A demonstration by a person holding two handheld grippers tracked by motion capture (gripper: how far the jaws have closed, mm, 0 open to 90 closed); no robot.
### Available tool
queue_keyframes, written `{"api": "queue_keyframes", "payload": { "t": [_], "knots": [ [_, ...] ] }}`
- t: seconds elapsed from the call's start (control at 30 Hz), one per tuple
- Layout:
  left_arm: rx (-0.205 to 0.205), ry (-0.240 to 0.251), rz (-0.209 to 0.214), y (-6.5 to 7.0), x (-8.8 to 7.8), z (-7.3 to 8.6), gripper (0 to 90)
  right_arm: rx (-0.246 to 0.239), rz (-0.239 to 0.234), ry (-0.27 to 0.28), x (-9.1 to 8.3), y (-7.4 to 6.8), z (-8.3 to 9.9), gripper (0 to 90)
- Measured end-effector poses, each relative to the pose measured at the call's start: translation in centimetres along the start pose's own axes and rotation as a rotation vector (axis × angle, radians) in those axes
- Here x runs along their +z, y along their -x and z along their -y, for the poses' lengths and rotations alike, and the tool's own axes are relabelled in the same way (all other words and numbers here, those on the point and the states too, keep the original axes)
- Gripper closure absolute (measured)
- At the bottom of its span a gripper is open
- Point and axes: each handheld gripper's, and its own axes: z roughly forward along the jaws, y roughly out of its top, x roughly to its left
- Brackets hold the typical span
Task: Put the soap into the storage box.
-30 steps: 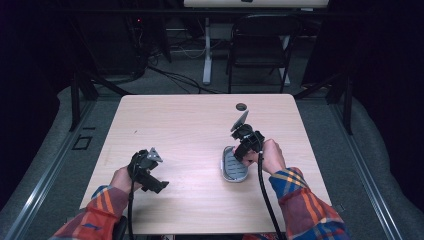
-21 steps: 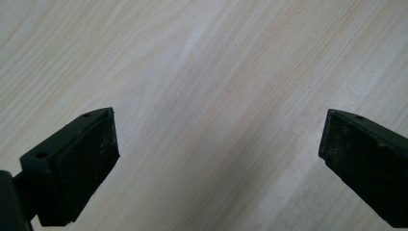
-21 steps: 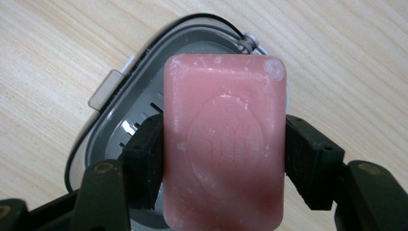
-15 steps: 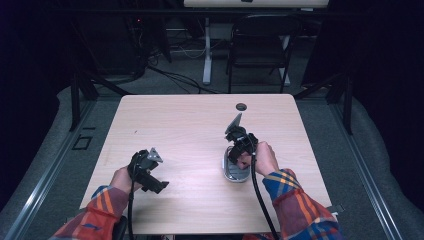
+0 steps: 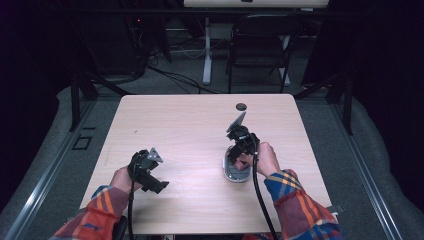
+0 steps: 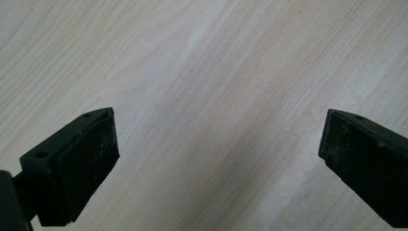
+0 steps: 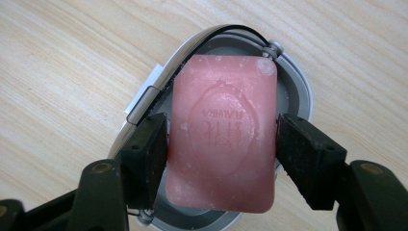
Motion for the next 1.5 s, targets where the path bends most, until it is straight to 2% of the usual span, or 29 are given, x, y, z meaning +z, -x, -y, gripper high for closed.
{"api": "queue_keyframes", "payload": {
  "t": [0.03,0.07,0.1,0.2,0.23,0.43,0.57,0.6,0.67,0.73,0.77,0.8,0.93,0.97,1.1,1.13,1.17,1.4,1.5],
  "knots": [
    [0.001,0.000,-0.002,0.0,0.0,0.0,0.2,-0.008,-0.002,-0.006,-0.1,0.1,0.0,36.4],
    [0.003,-0.001,-0.003,0.0,0.0,0.0,0.2,0.014,-0.014,0.020,0.0,-0.1,0.1,36.5],
    [0.003,-0.001,-0.003,0.0,0.0,0.0,0.2,0.014,-0.014,0.020,0.0,-0.1,0.1,36.5],
    [0.001,-0.001,-0.001,0.0,0.0,0.0,0.2,-0.007,-0.021,0.007,-0.5,0.0,0.2,42.7],
    [0.002,-0.002,-0.002,0.0,0.0,0.0,0.2,-0.005,-0.042,0.000,-0.7,-0.1,0.3,43.4],
    [0.003,-0.002,-0.001,0.0,0.0,0.0,0.2,-0.024,-0.061,-0.001,-0.8,-0.6,0.9,51.1],
    [0.004,-0.002,-0.001,0.0,0.0,0.0,0.2,-0.036,-0.069,0.007,-1.3,-0.7,1.2,50.1],
    [0.004,-0.002,-0.001,0.0,0.0,0.0,0.2,-0.031,-0.076,0.031,-1.4,-0.7,1.3,50.4],
    [0.004,-0.002,0.001,0.0,0.0,0.0,0.2,-0.033,-0.072,0.042,-1.7,-0.7,1.6,49.9],
    [0.004,-0.003,0.002,0.0,0.0,0.0,0.2,-0.062,-0.071,0.052,-2.0,-0.5,1.9,50.7],
    [0.005,-0.002,0.003,0.0,0.0,0.0,0.2,-0.060,-0.075,0.071,-2.1,-0.5,2.1,50.3],
    [0.006,-0.005,0.004,0.0,0.0,0.0,0.2,-0.084,-0.069,0.076,-2.5,-0.2,2.4,49.6],
    [0.007,-0.005,0.002,0.1,0.0,0.0,0.2,-0.097,-0.054,0.107,-3.1,0.0,3.0,46.3],
    [0.007,-0.005,0.001,0.1,0.0,0.0,0.2,-0.101,-0.052,0.123,-3.6,0.2,3.5,42.1],
    [0.005,-0.004,0.001,0.1,0.0,0.0,0.2,-0.113,-0.046,0.146,-4.4,0.6,4.1,37.3],
    [0.005,-0.004,0.000,0.1,0.0,0.0,0.2,-0.111,-0.043,0.177,-4.5,0.7,4.4,37.3],
    [0.005,-0.004,0.002,0.1,0.0,0.0,0.2,-0.132,-0.030,0.164,-5.3,1.0,4.8,36.7],
    [0.005,0.001,-0.001,0.1,0.0,0.0,0.2,-0.129,0.000,0.203,-6.7,2.2,6.9,31.5],
    [0.006,-0.001,-0.004,0.1,0.0,0.0,0.1,-0.104,0.011,0.211,-7.1,2.8,8.0,27.3]
  ]
}}
